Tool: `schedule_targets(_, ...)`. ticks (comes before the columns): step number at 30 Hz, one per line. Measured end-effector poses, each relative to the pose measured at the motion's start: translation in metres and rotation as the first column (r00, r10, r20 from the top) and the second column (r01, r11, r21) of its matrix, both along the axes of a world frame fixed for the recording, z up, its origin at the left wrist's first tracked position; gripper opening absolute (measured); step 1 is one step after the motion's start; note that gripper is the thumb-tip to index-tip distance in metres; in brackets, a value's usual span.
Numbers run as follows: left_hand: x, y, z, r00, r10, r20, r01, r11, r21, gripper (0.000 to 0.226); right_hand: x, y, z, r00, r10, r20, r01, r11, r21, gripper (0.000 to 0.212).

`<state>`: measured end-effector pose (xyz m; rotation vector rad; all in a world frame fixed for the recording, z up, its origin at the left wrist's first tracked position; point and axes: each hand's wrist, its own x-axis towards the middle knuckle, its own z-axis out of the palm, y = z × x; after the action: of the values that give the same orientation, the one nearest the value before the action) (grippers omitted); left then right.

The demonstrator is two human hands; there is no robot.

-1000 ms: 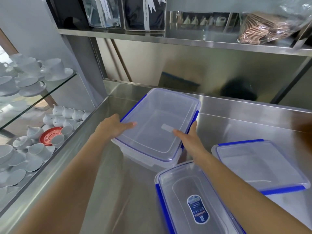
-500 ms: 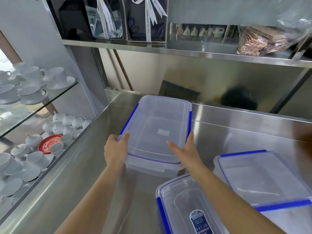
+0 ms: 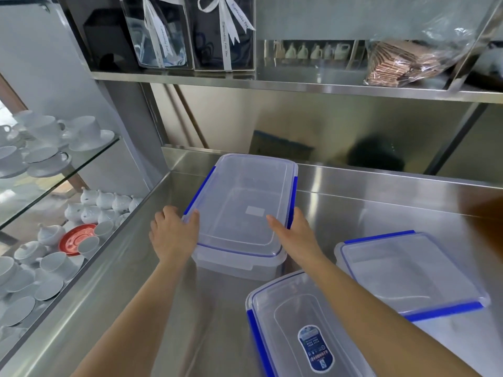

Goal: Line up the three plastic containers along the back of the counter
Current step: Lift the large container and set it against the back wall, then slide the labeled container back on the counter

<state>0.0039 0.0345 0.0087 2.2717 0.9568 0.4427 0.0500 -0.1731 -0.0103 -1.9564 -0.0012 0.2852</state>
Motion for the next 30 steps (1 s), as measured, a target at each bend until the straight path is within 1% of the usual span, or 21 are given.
schedule_targets(1,-0.003,-0.006,0.002,0.999,-0.019,0.040,0.015,0.996,0.088,0.046,-0.003,-0.005,0.003,0.999,-0.010,0.045,0.012,0.999,-0.050,0.073)
schedule_targets(2,-0.006,-0.014,0.005,0.994,-0.050,0.093,0.035,0.987,0.158,0.044,-0.005,-0.012,0.005,0.996,-0.013,0.090,0.027,0.988,-0.152,0.064)
schedule_targets(3,-0.010,-0.023,0.007,0.984,-0.095,0.148,0.061,0.973,0.221,0.042,-0.008,-0.019,0.007,0.989,-0.003,0.146,0.047,0.952,-0.302,0.059)
schedule_targets(4,-0.013,-0.034,0.008,0.969,-0.148,0.195,0.090,0.956,0.281,0.041,-0.011,-0.027,0.008,0.977,0.028,0.210,0.071,0.891,-0.448,0.056)
schedule_targets(5,-0.018,-0.045,0.008,0.951,-0.207,0.231,0.125,0.937,0.326,0.038,-0.013,-0.036,0.008,0.964,0.067,0.258,0.091,0.828,-0.554,0.053)
schedule_targets(7,-0.029,-0.068,0.009,0.913,-0.315,0.258,0.215,0.912,0.350,0.028,-0.018,-0.055,0.004,0.954,0.136,0.269,0.082,0.741,-0.667,0.051)
schedule_targets(8,-0.035,-0.078,0.010,0.905,-0.352,0.240,0.263,0.904,0.337,0.023,-0.022,-0.065,0.002,0.957,0.160,0.240,0.050,0.726,-0.686,0.053)
schedule_targets(10,-0.047,-0.097,0.010,0.907,-0.400,0.131,0.340,0.879,0.334,0.025,-0.030,-0.080,-0.001,0.960,0.211,0.182,-0.035,0.741,-0.670,0.061)
schedule_targets(13,-0.064,-0.117,0.009,0.890,-0.424,-0.167,0.456,0.824,0.336,0.033,-0.047,-0.092,-0.003,0.931,0.313,0.189,-0.111,0.735,-0.669,0.067)
schedule_targets(15,-0.073,-0.122,0.004,0.830,-0.402,-0.387,0.516,0.817,0.258,0.052,-0.057,-0.098,-0.002,0.910,0.375,0.177,-0.155,0.702,-0.695,0.080)
schedule_targets(16,-0.076,-0.122,0.000,0.778,-0.408,-0.478,0.536,0.828,0.165,0.064,-0.061,-0.101,-0.002,0.900,0.407,0.156,-0.185,0.680,-0.709,0.091)
schedule_targets(17,-0.079,-0.120,-0.002,0.723,-0.435,-0.537,0.529,0.848,0.027,0.075,-0.065,-0.104,-0.002,0.890,0.437,0.129,-0.216,0.654,-0.725,0.100)
schedule_targets(18,-0.082,-0.119,-0.003,0.675,-0.479,-0.562,0.486,0.861,-0.150,0.082,-0.068,-0.108,-0.004,0.883,0.460,0.098,-0.240,0.620,-0.747,0.102)
schedule_targets(19,-0.086,-0.120,-0.002,0.649,-0.520,-0.555,0.415,0.854,-0.315,0.086,-0.071,-0.112,-0.005,0.878,0.473,0.078,-0.247,0.586,-0.772,0.096)
schedule_targets(20,-0.089,-0.120,-0.002,0.645,-0.550,-0.531,0.342,0.829,-0.443,0.088,-0.073,-0.115,-0.006,0.878,0.473,0.069,-0.240,0.561,-0.792,0.086)
schedule_targets(21,-0.092,-0.121,-0.003,0.662,-0.569,-0.487,0.288,0.793,-0.536,0.087,-0.075,-0.118,-0.007,0.879,0.471,0.074,-0.227,0.548,-0.805,0.077)
schedule_targets(22,-0.094,-0.123,-0.006,0.694,-0.573,-0.435,0.259,0.763,-0.592,0.085,-0.077,-0.120,-0.008,0.879,0.471,0.079,-0.215,0.539,-0.815,0.072)
schedule_targets(24,-0.095,-0.130,-0.012,0.781,-0.535,-0.322,0.237,0.731,-0.640,0.078,-0.078,-0.126,-0.008,0.883,0.463,0.072,-0.208,0.526,-0.825,0.061)
schedule_targets(26,-0.094,-0.141,-0.016,0.839,-0.488,-0.239,0.239,0.726,-0.645,0.067,-0.078,-0.133,-0.007,0.901,0.429,0.061,-0.198,0.532,-0.823,0.056)
schedule_targets(28,-0.093,-0.154,-0.018,0.855,-0.473,-0.213,0.257,0.743,-0.618,0.060,-0.077,-0.144,-0.008,0.920,0.388,0.055,-0.177,0.536,-0.826,0.056)
schedule_targets(30,-0.089,-0.168,-0.020,0.858,-0.483,-0.175,0.294,0.741,-0.604,0.060,-0.075,-0.159,-0.009,0.936,0.347,0.056,-0.149,0.536,-0.831,0.057)
